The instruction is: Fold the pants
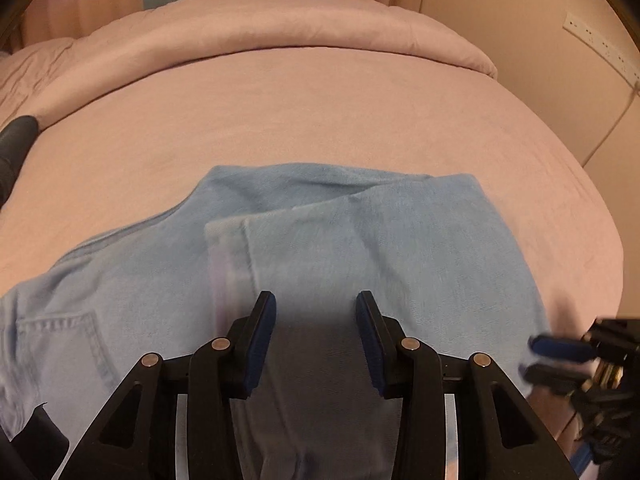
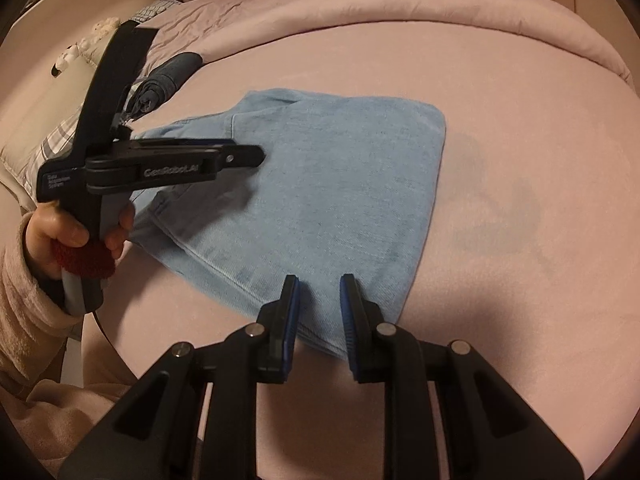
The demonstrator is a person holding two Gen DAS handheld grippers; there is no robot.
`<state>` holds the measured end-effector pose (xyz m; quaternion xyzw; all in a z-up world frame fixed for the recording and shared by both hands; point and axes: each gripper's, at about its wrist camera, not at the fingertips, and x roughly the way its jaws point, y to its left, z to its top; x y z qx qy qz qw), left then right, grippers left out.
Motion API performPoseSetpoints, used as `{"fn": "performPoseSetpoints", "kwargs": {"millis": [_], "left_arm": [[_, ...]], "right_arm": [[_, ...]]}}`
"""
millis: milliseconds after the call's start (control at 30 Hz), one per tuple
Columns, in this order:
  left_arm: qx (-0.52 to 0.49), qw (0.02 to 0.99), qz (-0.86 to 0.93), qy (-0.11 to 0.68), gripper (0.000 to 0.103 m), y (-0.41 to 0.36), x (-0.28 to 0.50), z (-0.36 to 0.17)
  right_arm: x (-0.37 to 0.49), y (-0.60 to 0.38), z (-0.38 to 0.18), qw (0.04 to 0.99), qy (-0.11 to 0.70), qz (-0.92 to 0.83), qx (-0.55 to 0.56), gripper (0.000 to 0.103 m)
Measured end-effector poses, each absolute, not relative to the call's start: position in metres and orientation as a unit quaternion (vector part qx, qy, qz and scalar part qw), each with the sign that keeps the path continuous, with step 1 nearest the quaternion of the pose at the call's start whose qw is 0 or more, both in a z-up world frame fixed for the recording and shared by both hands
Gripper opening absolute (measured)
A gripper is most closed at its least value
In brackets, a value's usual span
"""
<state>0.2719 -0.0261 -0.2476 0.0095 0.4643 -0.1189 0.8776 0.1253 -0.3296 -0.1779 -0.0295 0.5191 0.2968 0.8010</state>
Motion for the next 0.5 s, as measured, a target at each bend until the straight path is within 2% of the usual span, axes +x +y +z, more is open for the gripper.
{"fn": "performPoseSetpoints", "kwargs": {"millis": [200, 500], "left_arm": [[0.03, 0.881, -0.11, 0.459, 0.041, -0.018, 0.239, -0.246], [0.021, 0.881, -0.115, 0.458, 0.043, -0.017, 0.222, -0.257]], "right_arm": [[0.12, -0.324, -0.159, 0.82, 0.475, 0.32, -0.005, 0.024], [0.127, -0.298, -0.191, 0.802, 0.522, 0.289, -0.043, 0.024]]}}
